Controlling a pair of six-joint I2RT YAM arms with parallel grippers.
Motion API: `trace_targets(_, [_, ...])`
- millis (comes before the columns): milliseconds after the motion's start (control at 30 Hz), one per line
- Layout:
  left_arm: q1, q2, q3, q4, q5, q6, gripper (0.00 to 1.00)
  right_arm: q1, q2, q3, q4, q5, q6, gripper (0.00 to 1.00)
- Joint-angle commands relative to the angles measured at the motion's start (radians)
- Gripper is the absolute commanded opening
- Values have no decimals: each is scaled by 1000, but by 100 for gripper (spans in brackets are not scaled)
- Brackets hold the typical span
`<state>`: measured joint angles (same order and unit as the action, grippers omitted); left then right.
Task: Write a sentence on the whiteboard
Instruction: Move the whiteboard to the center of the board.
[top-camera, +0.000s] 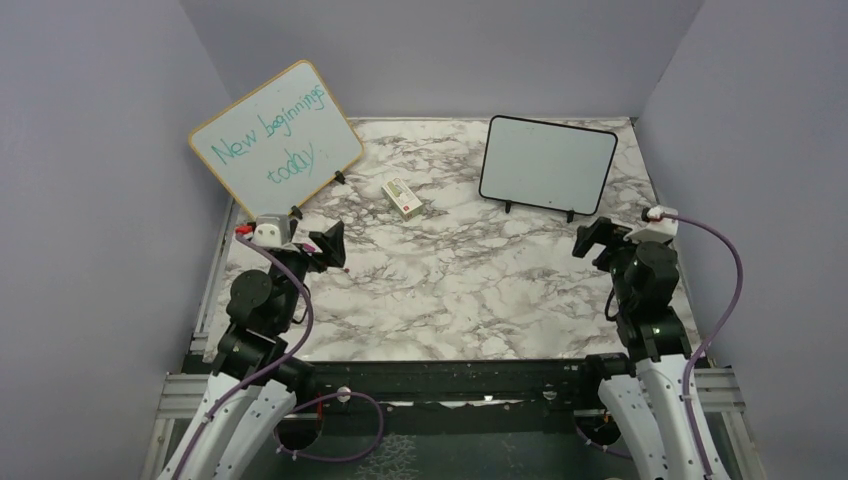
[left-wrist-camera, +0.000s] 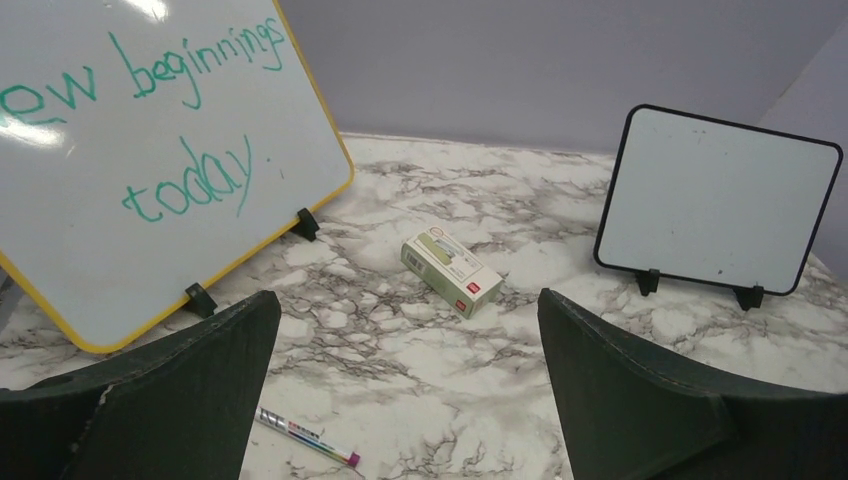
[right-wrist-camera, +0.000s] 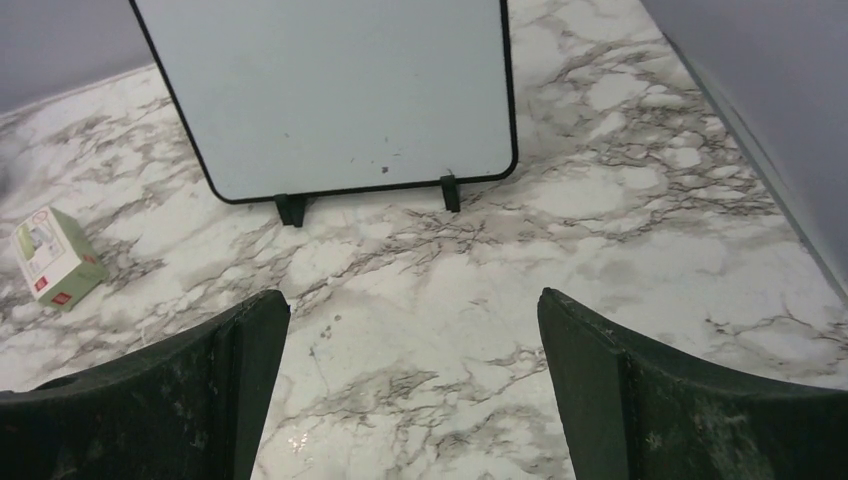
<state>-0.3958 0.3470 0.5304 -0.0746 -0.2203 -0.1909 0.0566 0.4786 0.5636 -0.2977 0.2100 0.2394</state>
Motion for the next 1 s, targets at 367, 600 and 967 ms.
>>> trace_targets(367, [-62, 95, -16, -7, -44, -116, 99, 49, 470, 88, 167, -168, 102, 100])
trace_targets(600, [-67, 108, -18, -30, -93, -81, 99, 202, 716, 155, 282, -4, 127, 100])
trace_targets(967, [-94, 116, -29, -31, -126, -55, 99, 390, 1077, 315, 413, 174, 163, 100])
